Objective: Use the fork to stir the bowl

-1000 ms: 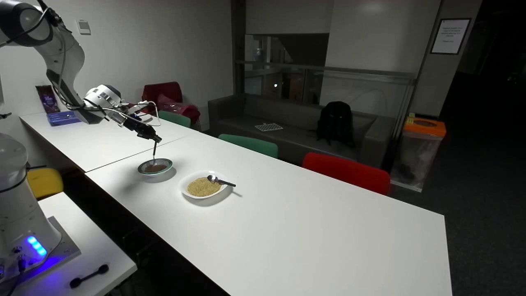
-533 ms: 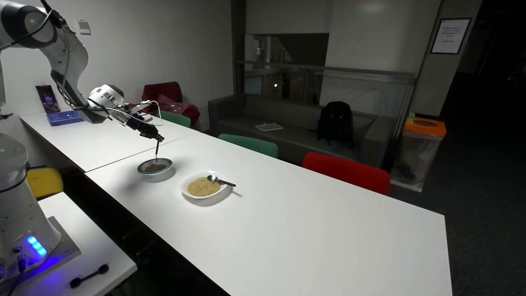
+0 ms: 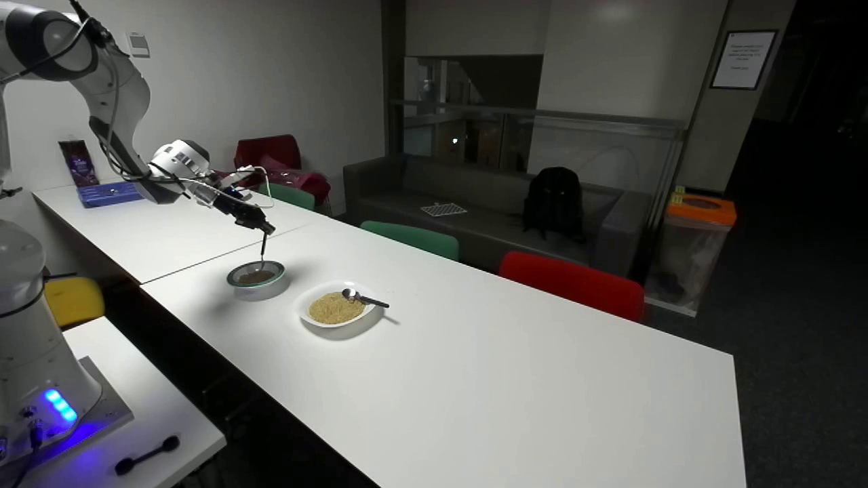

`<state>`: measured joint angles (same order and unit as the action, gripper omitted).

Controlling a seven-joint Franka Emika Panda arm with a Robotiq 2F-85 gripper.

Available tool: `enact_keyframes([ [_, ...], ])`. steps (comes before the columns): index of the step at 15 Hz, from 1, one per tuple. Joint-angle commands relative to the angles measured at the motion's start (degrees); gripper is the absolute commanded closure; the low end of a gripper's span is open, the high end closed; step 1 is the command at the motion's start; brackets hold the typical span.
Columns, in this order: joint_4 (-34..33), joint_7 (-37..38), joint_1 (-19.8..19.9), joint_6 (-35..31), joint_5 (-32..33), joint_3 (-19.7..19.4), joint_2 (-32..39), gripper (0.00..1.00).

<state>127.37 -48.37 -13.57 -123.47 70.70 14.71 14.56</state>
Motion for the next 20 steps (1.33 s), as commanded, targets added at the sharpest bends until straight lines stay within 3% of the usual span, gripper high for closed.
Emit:
enact_keyframes([
  [1, -0.7, -1.2, 0.7, 0.1, -0.3, -0.4, -0.2, 0.97],
  [20, 3.1, 0.3, 2.8, -1.0, 0.0, -2.2, -3.3, 0.97],
])
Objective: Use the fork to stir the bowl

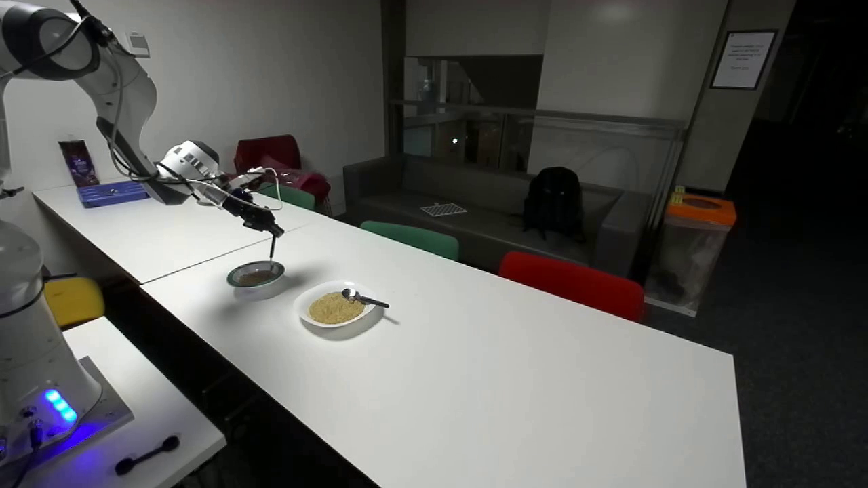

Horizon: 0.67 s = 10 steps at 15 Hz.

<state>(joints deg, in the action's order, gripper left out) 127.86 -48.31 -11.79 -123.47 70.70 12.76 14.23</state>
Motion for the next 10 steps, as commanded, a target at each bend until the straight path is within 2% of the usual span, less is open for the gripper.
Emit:
enact_keyframes([
  [1, 2.8, 0.3, 1.1, -1.0, 0.0, -0.3, -3.1, 0.97],
  [10, 5.4, 0.5, 2.0, -1.2, -0.4, -0.8, -4.2, 0.97],
])
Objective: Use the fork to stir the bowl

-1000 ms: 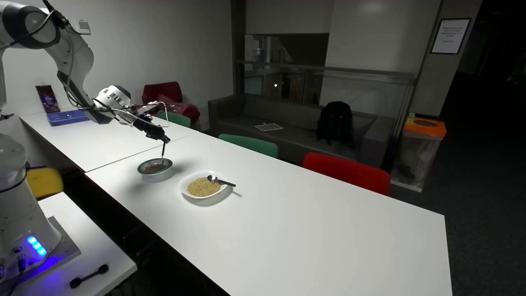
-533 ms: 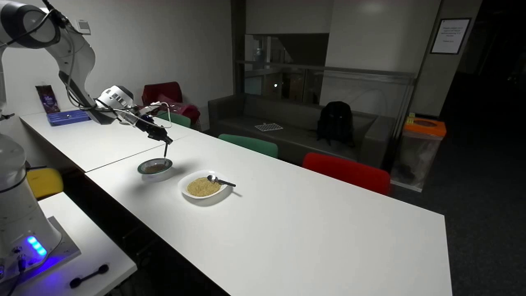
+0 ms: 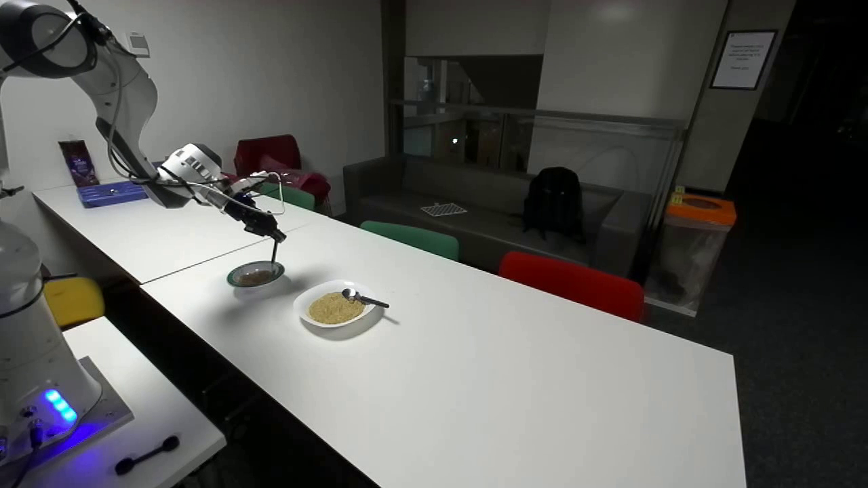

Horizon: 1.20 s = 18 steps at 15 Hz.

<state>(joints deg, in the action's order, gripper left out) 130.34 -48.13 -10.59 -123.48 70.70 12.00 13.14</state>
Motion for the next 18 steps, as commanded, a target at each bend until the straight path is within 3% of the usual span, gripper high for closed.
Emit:
enact_keyframes([
  [1, 3.2, 0.2, 0.9, -1.3, -0.5, 0.0, -3.3, 0.97],
  [18, 3.2, -1.1, 0.6, -1.7, -6.3, 0.8, -3.1, 0.97],
])
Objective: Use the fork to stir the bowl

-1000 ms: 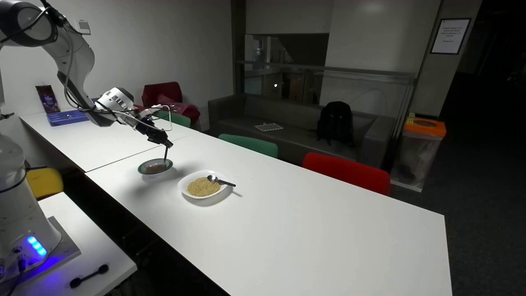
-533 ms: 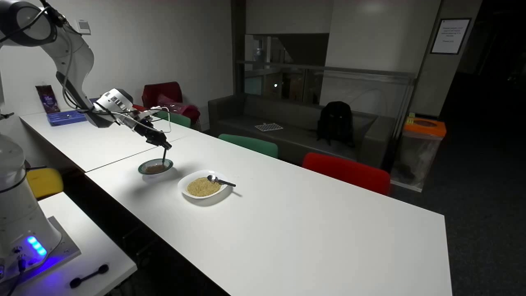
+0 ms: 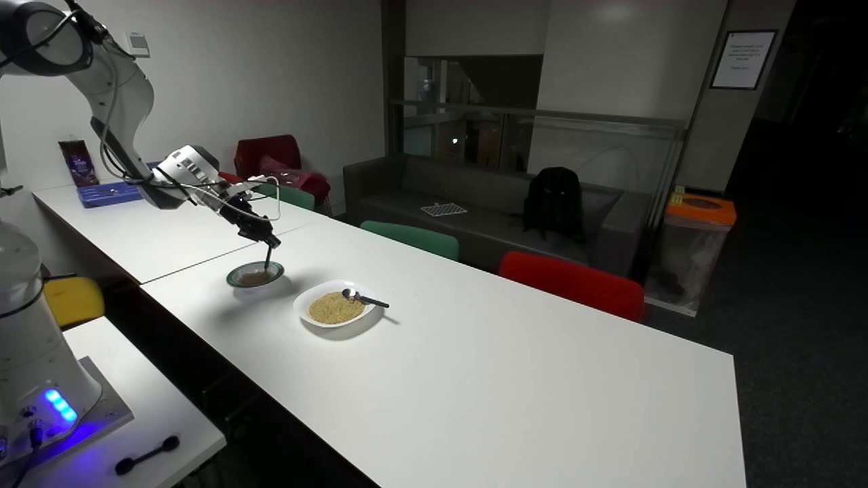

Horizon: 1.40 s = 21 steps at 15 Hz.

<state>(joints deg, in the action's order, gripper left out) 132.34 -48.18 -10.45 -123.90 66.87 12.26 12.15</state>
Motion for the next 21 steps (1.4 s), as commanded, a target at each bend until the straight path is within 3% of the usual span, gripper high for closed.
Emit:
enact_keyframes([
  [1, 1.0, -1.1, 0.4, -1.4, -3.0, 0.6, -2.1, 0.97],
  [21, -0.9, -2.0, 1.7, -2.9, -8.6, -1.0, -4.6, 0.97],
])
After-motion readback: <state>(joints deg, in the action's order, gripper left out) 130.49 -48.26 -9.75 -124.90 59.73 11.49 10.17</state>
